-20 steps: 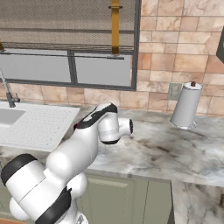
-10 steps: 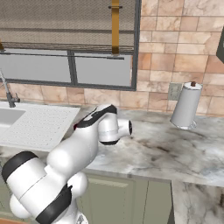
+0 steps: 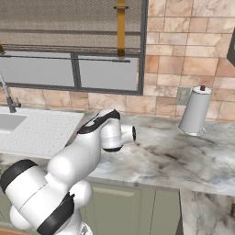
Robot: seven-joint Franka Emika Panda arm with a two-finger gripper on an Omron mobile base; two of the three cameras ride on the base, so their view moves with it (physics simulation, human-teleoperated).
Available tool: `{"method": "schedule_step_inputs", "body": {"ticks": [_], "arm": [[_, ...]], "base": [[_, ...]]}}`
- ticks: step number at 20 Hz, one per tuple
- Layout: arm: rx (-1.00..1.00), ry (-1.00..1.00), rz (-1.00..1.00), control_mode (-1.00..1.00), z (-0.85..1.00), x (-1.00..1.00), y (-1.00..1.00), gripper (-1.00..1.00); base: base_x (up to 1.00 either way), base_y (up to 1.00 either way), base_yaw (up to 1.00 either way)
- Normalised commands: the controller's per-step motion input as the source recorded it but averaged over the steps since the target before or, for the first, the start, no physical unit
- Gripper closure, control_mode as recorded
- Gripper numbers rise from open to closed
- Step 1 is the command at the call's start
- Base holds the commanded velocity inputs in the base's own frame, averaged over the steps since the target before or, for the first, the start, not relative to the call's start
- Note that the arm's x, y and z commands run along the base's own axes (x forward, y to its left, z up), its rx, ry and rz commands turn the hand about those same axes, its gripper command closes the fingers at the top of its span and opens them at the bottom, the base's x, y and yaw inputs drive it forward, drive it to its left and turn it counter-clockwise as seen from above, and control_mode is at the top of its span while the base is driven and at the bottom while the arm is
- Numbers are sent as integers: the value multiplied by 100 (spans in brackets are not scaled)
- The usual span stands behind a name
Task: There is a wine glass and glass cup on the dining counter. Place the wine bottle next to the wine glass and the juice bottle next to the glass cup.
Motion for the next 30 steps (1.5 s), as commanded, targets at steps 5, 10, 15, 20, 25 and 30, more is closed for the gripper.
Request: {"method": "schedule_step_inputs", "body": {"ticks": [5, 10, 15, 20, 25, 30], "arm": [[0, 0, 0, -100, -9, 0, 5, -100], [0, 0, 0, -100, -15, 0, 2, 100], [1, 0, 0, -100, -8, 2, 0, 100], [2, 0, 0, -100, 6, 2, 0, 100], [9, 0, 0, -100, 36, -4, 2, 100], [3, 0, 0, -100, 63, -21, 7, 100]], "base": [[0, 0, 0], [0, 0, 0], [0, 0, 0], [0, 0, 0], [0, 0, 0], [0, 0, 0]]}}
